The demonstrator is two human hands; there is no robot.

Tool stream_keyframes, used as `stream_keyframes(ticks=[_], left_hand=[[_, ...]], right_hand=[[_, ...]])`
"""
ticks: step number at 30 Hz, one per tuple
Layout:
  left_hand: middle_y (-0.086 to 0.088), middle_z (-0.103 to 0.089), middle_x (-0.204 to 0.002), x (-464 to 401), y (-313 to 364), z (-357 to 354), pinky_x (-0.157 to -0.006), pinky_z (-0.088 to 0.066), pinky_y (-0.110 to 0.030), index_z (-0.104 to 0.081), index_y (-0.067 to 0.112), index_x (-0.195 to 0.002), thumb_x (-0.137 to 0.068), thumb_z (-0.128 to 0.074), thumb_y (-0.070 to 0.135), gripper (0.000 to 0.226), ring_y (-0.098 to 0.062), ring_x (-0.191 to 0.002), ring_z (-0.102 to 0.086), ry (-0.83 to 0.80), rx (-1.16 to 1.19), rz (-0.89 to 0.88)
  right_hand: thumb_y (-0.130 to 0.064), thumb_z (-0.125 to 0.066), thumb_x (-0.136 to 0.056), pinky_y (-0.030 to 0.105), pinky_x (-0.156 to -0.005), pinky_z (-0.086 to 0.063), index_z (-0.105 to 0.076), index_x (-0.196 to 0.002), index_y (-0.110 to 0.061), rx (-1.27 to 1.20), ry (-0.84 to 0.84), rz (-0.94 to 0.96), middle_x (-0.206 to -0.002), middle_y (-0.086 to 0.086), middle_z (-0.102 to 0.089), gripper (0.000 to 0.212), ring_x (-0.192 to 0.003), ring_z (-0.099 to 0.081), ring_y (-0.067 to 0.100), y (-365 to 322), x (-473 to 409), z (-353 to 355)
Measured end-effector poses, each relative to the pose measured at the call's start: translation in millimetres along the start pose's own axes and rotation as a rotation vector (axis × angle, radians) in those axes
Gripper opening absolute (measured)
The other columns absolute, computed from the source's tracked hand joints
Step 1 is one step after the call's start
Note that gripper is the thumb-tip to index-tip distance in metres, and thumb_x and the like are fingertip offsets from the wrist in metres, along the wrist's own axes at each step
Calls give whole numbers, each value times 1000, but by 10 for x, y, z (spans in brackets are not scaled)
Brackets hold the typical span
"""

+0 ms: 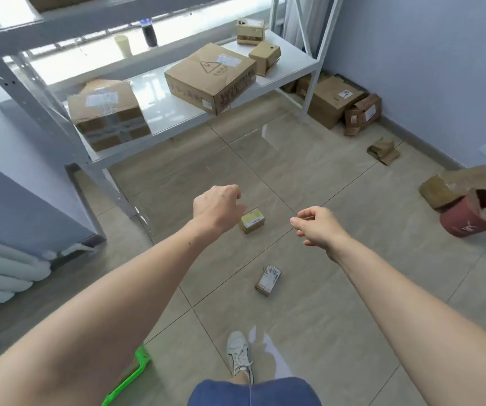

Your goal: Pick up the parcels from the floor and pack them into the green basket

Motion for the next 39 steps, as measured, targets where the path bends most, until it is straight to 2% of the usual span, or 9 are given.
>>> stream_keyframes(ticks=[3, 8, 12, 16, 21, 27, 32, 34, 39], left_hand=[[0, -69, -110, -481, -42, -169, -75, -40, -29, -60, 27, -118, -89, -53, 39, 32, -26, -108, -61, -21, 2, 32], [3, -69, -111, -1220, -278, -720, -74, -41, -30, -61, 25, -114, -90, -51, 47, 34, -22, -110, -60, -19, 80, 149], [6, -68, -113, -1771, -575, -1467, -82, -46, -34, -59, 26, -119, -91, -51, 51, 38, -19, -115, -57, -40, 154, 261], [9, -68, -111, -2275, -906, -2411, -85, -47, -34, -58, 26, -122, -89, -55, 52, 42, -18, -115, -57, -67, 239, 357], [11, -68, -117, -2852, -1341, -3732, -96, -48, -39, -52, 26, -134, -85, -60, 56, 58, -18, -120, -56, -155, 351, 431], [-6, -50, -144, -3440, -1719, -5181, -106, -41, -37, -36, 17, -148, -88, -59, 51, 72, -26, -131, -49, -246, 441, 424], [-10, -38, -152, -3827, -1962, -6069, -102, -47, -45, -29, 17, -151, -91, -55, 49, 72, -34, -127, -51, -246, 486, 401], [-10, -30, -156, -3927, -2020, -6293, -105, -44, -45, -26, 18, -152, -93, -54, 47, 71, -33, -132, -46, -239, 505, 394], [-3, 2, -164, -4172, -2088, -6707, -119, -11, -30, -9, 14, -155, -99, -48, 37, 72, -15, -151, -3, -226, 553, 349]], right_hand=[[-20, -64, -94, 31, -64, -50, -55, -120, -7, -7, -17, -26, -89, 3, -61, 31, -86, -62, 21, -66, -539, -3], [-31, -62, -92, 39, -80, -57, -49, -130, -9, 42, -15, -44, -109, 4, -64, 45, -90, -69, 21, -14, -1624, -140], [-45, -61, -89, 51, -96, -54, -42, -136, -15, 94, -49, -42, -88, -3, -65, 59, -101, -69, 25, 273, -2524, -444], [-59, -59, -77, 52, -99, -51, -38, -138, -19, 136, -64, -85, -122, 7, -64, 76, -115, -63, 28, 902, -3431, -848], [-51, -60, -85, 53, -99, -51, -28, -143, -19, 187, -93, -107, -132, 8, -57, 73, -116, -62, 31, 1803, -4455, -1473], [-46, -61, -88, 53, -96, -53, -28, -142, -15, 233, -104, -101, -131, 14, -57, 70, -113, -64, 36, 2658, -5550, -2072], [-44, -53, -95, 52, -94, -54, -26, -143, -12, 283, -101, -75, -127, 21, -61, 64, -113, -63, 39, 3211, -6233, -2418], [-43, -51, -97, 53, -94, -54, -25, -145, -11, 301, -102, -86, -130, 21, -59, 64, -113, -62, 39, 3357, -6422, -2514], [-37, -49, -100, 50, -92, -55, -28, -149, -10, 342, -116, -80, -143, 16, -44, 60, -120, -55, 37, 3517, -6785, -2689]])
Point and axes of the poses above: each hand's wrist, its own x-axis away from the middle knuckle, its own z-axis out of the back of the hand, y = z × x, the point moved 7 cm from there along -x, towards the middle knuckle
